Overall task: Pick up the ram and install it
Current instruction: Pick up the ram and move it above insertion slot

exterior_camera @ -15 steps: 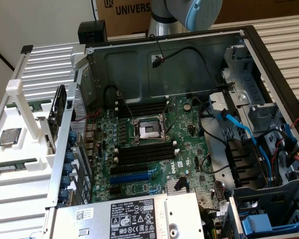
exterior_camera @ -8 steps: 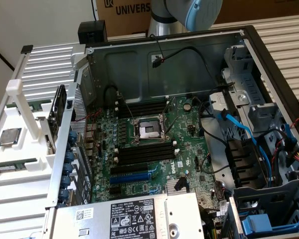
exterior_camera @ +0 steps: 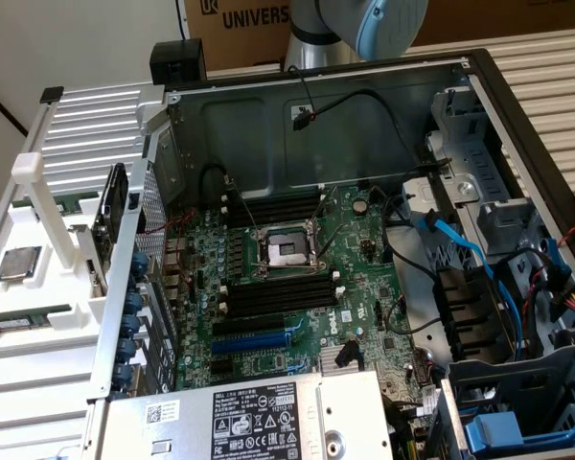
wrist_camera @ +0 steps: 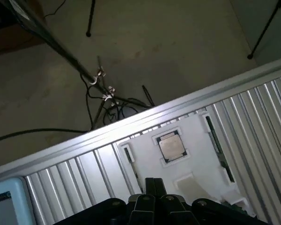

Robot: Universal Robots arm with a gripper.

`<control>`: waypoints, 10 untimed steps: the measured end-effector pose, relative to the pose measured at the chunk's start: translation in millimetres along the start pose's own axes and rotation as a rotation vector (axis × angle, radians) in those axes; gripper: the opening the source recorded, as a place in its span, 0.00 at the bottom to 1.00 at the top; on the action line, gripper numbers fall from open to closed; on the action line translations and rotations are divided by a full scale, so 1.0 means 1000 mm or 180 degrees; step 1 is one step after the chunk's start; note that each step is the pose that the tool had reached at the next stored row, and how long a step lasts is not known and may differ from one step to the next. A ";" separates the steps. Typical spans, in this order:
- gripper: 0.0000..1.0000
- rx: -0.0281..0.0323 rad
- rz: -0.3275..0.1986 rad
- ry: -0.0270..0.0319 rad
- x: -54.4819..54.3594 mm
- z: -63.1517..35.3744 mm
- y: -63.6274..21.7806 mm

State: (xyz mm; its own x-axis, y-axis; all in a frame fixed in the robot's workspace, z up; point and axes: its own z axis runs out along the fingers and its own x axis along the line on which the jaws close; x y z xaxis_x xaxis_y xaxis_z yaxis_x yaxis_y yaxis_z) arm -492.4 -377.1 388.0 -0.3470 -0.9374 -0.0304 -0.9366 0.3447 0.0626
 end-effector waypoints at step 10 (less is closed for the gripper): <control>0.12 0.0035 -0.0585 0.0024 0.000 0.0014 -0.0001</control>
State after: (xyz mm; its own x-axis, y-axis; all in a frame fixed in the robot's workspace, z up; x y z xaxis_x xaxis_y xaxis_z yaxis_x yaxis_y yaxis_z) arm -492.4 -377.1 386.5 -0.1697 -0.9849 -0.0328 -0.9847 0.1682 0.0458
